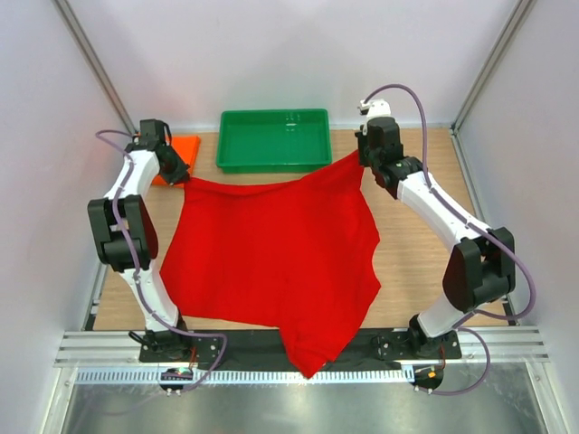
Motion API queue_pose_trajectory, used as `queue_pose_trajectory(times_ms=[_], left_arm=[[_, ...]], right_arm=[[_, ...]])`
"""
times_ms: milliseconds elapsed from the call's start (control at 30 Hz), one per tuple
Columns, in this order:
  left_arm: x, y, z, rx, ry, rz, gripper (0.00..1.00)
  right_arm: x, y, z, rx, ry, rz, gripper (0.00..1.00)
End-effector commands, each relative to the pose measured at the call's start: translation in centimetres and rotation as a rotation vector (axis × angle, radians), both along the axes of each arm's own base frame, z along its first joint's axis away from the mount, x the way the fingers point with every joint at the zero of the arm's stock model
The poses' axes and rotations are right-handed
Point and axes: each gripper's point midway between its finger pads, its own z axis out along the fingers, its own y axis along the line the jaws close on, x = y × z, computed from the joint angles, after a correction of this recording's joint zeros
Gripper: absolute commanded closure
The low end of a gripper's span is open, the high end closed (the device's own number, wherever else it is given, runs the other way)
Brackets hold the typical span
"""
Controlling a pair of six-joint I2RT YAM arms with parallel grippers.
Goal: Fold and stack the t-shirts
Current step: Flatten the tshirt out, then fold the tshirt
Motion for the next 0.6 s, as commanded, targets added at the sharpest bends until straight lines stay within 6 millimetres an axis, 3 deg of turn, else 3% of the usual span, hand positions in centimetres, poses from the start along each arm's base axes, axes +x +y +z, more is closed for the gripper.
queue_pose_trajectory(times_ms=[0,233,433,567], left_arm=[[2.5,0.6,3.1,-0.014,-0.110,-0.028,1.00],[2.1,1.4,3.3,-0.045,-0.064,-0.043,1.00],[0.3,1.3,2.7,-0.048,0.000,-0.100,1.00],[-0.3,0.7,3.0,-0.065,-0.001,-0.127,1.00]], right_arm=[[1.7,-0.3,5.5,0.013,-0.123,-0.008,0.99],[0.1,0.3,7.0,0.087,-0.053,-0.002,0.99],[-4.5,0.4,6.5,0.118,0.064,0.016,0.99],[-8.6,1.0,4.6,0.136,0.169,0.028,0.99]])
